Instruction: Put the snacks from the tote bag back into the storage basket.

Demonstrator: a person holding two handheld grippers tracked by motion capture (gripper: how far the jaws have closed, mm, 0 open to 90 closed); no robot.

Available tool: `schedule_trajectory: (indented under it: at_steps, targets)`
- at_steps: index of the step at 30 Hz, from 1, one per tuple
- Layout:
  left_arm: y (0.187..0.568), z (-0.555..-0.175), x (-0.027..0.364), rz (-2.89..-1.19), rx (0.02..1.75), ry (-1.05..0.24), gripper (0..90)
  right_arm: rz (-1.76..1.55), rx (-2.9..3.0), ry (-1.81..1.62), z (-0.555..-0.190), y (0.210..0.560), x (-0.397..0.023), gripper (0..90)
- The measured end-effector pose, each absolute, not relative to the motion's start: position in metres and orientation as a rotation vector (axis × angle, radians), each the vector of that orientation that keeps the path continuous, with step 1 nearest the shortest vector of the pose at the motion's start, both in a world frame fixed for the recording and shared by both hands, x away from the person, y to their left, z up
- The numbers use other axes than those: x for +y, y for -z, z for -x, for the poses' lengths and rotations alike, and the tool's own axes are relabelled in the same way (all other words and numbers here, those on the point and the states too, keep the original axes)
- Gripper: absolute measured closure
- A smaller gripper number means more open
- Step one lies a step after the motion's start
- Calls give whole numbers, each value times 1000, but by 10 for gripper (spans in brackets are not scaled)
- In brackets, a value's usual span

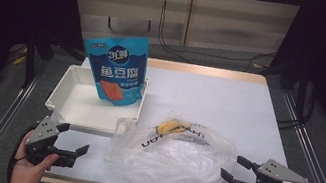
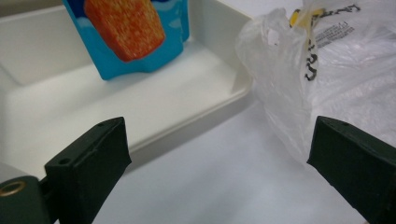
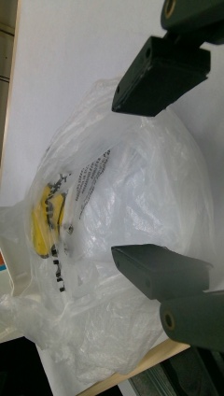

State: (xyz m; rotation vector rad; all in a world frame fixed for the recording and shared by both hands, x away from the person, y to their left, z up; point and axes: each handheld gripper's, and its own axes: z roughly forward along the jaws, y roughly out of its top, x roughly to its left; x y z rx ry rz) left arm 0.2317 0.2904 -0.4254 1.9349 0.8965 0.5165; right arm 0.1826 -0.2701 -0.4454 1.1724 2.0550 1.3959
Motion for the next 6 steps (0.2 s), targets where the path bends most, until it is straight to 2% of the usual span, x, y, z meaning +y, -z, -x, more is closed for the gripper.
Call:
schedule_trajectory:
  at_steps: [2,4,6]
  targets:
    - [438,-228,291,-1899,918,-517,48,-1181,2049,-1398,-183,445,-271,256]
    - [445,-223,290,-1941,911,-532,52,-1174,2048,-1396,-184,443,-273,256]
    - [446,-224,291,-1936,918,-487,48,-1179,2038,-1407,-184,443,-274,256]
